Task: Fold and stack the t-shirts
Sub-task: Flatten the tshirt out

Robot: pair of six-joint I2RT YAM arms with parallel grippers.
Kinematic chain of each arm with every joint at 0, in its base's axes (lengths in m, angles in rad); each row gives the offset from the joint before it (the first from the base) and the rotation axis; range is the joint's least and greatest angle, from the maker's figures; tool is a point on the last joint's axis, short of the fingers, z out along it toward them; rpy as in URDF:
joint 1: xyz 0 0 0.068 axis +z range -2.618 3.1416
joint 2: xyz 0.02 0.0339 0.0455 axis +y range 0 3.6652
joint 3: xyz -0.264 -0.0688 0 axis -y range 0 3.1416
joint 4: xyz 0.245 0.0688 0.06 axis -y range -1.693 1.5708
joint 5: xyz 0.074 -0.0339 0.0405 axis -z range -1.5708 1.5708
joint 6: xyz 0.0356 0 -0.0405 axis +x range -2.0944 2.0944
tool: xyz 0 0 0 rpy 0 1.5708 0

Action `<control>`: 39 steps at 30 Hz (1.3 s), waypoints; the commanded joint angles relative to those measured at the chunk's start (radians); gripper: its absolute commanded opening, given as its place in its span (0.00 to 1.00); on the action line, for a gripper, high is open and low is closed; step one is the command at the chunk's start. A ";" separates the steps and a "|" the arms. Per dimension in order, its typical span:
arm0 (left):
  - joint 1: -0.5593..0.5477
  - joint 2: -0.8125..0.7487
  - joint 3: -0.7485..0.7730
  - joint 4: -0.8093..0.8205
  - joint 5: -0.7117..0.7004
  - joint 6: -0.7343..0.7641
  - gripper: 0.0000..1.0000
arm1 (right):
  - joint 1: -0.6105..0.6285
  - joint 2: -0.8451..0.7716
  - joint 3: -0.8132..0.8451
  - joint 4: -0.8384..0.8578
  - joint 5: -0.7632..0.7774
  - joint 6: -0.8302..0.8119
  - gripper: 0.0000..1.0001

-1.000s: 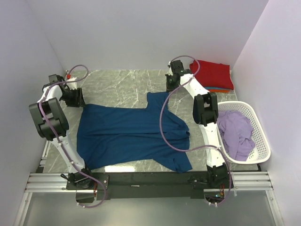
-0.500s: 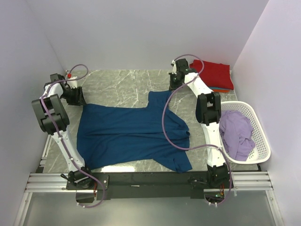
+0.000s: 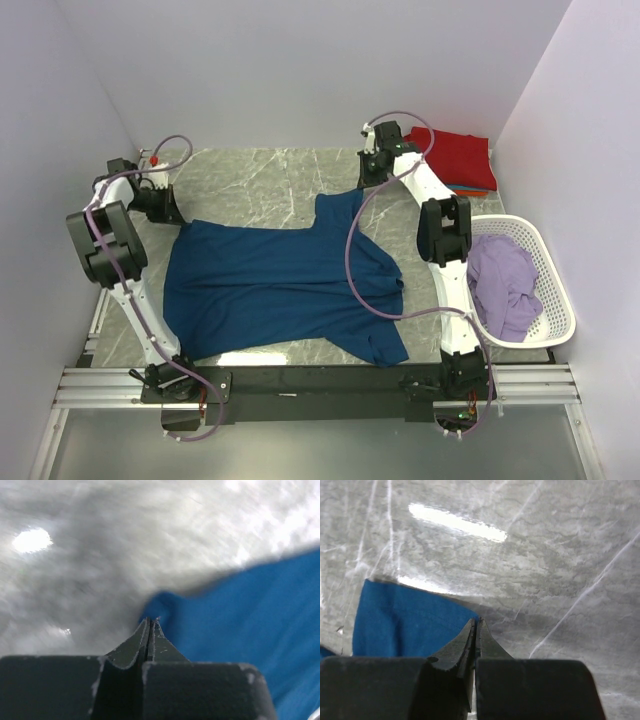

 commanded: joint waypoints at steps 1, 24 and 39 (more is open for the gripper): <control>-0.001 -0.225 -0.066 -0.074 0.106 0.198 0.01 | -0.010 -0.113 0.037 0.000 -0.035 -0.050 0.00; 0.108 -0.534 -0.522 -0.277 0.066 0.733 0.58 | -0.017 -0.226 -0.058 -0.164 -0.098 -0.228 0.00; 0.045 -0.449 -0.598 -0.082 0.006 0.478 0.50 | -0.017 -0.223 -0.073 -0.164 -0.094 -0.238 0.00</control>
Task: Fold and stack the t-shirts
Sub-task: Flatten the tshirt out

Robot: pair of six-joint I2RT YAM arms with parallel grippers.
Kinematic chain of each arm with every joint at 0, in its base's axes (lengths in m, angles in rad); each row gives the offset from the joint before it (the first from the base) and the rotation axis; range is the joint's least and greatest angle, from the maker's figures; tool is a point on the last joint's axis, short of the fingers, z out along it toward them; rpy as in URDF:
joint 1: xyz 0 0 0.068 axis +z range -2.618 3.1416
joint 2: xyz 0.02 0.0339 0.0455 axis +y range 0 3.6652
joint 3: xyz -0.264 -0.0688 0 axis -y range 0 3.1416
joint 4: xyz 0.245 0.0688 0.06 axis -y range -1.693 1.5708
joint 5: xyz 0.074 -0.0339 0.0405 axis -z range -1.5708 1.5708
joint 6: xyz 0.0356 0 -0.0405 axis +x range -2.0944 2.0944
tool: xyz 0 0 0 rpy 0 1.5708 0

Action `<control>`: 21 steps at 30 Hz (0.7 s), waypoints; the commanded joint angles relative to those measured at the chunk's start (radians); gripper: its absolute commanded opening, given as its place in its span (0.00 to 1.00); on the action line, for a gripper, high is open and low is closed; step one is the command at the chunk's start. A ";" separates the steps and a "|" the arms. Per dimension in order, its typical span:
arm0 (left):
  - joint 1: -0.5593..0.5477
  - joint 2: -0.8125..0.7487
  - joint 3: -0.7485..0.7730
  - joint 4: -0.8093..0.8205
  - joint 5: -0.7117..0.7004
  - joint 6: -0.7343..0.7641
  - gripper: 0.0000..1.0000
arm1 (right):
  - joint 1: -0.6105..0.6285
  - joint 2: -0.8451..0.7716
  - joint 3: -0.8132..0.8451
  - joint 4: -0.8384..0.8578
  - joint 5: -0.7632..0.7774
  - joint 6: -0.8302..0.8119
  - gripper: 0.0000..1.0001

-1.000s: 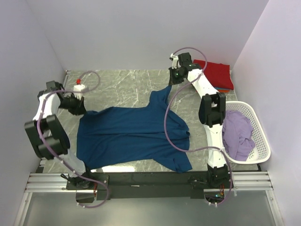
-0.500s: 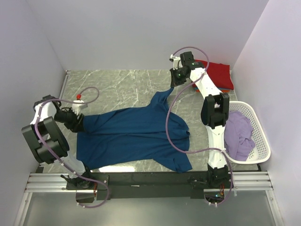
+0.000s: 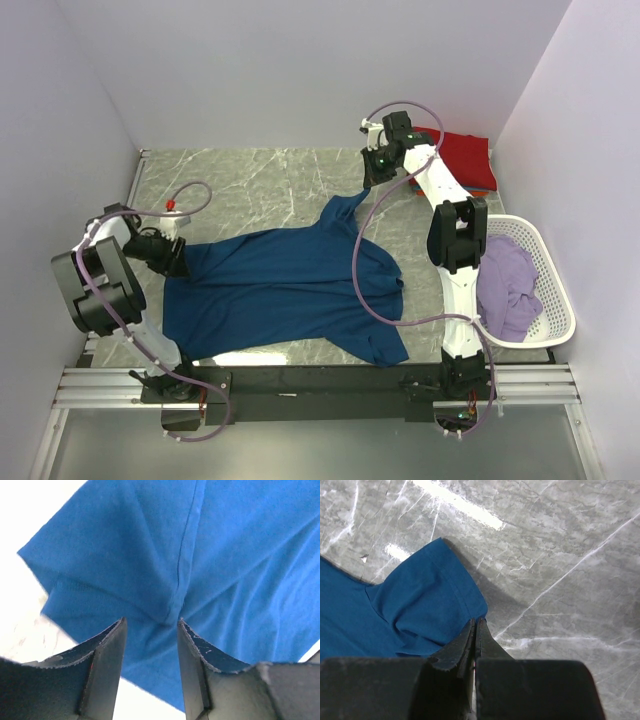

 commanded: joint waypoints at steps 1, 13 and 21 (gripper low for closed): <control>-0.032 0.026 0.002 0.059 -0.007 -0.075 0.50 | -0.010 -0.046 0.004 -0.003 -0.006 -0.019 0.00; -0.069 0.074 0.006 0.070 -0.050 -0.100 0.46 | -0.010 -0.040 0.012 -0.008 0.005 -0.022 0.00; -0.067 0.009 0.001 0.010 -0.012 -0.062 0.46 | -0.010 -0.040 0.006 -0.010 0.005 -0.025 0.00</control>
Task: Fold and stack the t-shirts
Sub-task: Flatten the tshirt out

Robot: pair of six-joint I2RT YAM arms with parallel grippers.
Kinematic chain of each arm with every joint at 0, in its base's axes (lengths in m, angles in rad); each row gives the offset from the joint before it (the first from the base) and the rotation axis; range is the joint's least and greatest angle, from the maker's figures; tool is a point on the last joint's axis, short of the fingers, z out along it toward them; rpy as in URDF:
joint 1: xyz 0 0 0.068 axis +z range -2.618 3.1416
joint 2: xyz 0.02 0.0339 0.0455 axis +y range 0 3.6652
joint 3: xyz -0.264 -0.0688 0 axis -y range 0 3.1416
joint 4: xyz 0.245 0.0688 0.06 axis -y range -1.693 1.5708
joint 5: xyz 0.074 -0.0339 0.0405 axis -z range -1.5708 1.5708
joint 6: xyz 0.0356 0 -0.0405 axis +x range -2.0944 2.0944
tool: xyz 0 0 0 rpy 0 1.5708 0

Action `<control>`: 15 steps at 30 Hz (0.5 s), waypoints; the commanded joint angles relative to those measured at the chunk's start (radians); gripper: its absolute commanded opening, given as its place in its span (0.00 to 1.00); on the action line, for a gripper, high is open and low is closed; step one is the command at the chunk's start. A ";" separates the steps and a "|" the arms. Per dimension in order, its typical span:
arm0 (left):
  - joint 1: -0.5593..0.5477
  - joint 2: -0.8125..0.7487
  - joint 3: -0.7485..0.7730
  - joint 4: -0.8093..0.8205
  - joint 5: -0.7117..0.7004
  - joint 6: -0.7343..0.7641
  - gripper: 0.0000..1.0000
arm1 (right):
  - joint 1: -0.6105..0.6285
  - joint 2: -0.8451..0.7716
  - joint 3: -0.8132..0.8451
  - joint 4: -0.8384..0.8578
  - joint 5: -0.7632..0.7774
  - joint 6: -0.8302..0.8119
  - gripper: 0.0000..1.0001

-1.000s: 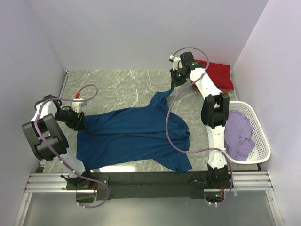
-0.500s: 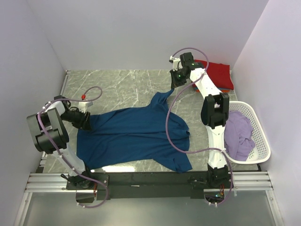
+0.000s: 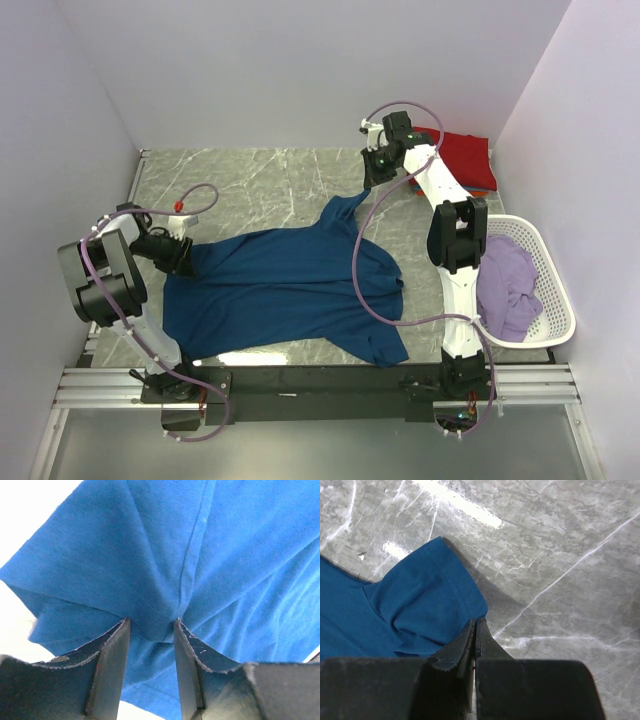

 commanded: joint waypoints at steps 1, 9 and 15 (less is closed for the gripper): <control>-0.007 -0.058 -0.004 -0.041 0.022 0.029 0.46 | -0.010 -0.040 0.006 -0.003 0.001 -0.009 0.00; -0.008 -0.068 0.011 -0.044 0.025 0.017 0.46 | -0.010 -0.043 -0.010 0.000 -0.002 -0.009 0.00; -0.017 -0.049 -0.009 -0.020 -0.004 0.003 0.46 | -0.010 -0.037 -0.002 -0.001 -0.004 -0.006 0.00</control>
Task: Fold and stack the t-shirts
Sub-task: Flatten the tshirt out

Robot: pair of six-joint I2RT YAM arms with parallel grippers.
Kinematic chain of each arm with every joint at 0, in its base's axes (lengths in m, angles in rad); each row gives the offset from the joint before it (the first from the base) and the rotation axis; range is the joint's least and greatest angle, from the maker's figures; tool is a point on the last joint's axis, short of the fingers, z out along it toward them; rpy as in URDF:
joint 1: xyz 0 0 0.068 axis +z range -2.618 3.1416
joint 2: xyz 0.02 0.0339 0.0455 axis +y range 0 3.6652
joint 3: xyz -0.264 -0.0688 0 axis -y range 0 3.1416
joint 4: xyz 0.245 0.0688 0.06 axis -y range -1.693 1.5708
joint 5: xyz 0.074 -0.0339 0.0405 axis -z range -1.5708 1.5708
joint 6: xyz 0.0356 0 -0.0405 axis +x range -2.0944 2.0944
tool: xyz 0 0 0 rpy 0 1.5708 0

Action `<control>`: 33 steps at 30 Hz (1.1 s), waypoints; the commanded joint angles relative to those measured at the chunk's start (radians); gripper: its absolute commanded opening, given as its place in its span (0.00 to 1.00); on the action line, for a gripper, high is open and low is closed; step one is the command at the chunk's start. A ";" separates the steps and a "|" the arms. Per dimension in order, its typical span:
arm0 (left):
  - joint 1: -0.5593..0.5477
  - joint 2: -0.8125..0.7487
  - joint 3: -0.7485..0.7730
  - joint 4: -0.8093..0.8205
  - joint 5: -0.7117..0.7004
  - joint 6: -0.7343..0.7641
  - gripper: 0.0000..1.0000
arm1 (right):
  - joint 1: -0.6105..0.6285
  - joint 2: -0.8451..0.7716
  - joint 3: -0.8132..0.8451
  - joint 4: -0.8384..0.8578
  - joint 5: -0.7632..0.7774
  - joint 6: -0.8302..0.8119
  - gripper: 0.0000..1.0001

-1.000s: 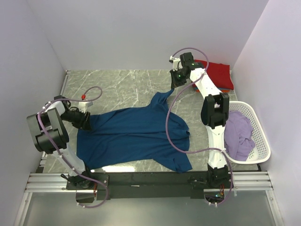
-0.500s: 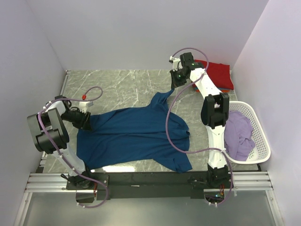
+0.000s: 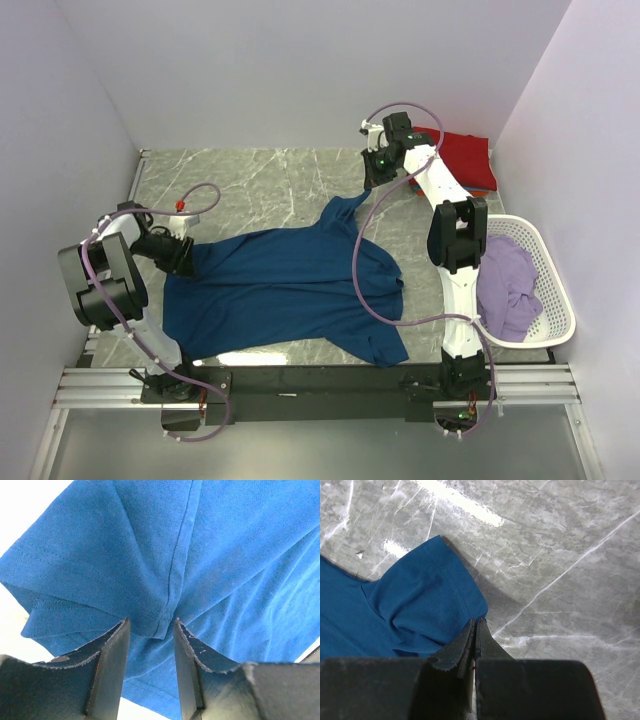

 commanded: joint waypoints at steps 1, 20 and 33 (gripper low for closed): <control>-0.009 -0.016 -0.013 0.009 -0.003 0.000 0.47 | -0.010 -0.037 0.005 0.001 -0.003 -0.007 0.00; -0.015 -0.006 0.022 0.023 -0.022 -0.039 0.21 | -0.010 -0.027 0.026 -0.011 0.001 -0.013 0.00; 0.002 0.031 0.275 -0.027 -0.031 -0.109 0.09 | -0.044 -0.098 0.057 0.061 0.053 -0.059 0.00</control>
